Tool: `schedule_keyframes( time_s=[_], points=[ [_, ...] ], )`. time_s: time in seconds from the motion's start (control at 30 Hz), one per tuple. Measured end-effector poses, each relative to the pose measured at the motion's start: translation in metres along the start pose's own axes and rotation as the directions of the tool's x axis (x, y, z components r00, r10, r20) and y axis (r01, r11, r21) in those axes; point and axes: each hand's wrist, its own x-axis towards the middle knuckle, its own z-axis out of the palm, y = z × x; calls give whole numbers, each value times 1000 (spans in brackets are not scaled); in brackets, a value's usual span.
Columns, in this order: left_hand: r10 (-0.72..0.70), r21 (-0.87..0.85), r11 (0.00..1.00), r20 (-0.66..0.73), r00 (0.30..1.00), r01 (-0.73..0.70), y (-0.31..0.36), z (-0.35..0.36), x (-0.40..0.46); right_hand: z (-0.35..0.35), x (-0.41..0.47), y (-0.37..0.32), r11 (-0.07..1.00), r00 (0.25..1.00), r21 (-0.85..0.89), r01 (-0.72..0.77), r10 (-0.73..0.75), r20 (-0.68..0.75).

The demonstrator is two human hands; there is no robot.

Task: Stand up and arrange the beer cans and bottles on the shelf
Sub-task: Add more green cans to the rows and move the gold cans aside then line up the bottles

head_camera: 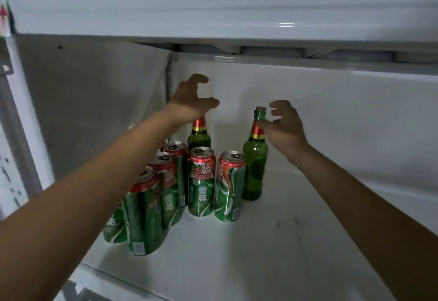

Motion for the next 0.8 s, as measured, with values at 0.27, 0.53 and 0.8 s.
schedule_keyframes(
  time_s=[0.27,0.53,0.8],
  points=[
    [-109,174,980,98,989,91,-48,2,45,16,18,16,993,989,10,-117,115,95],
    [7,160,987,53,999,-16,-56,18,48,19,18,23,992,995,-121,-24,35,96],
    [-7,95,996,25,1000,5,-53,15,47,-4,4,36,986,998,-153,66,-67,-6]
  ],
)
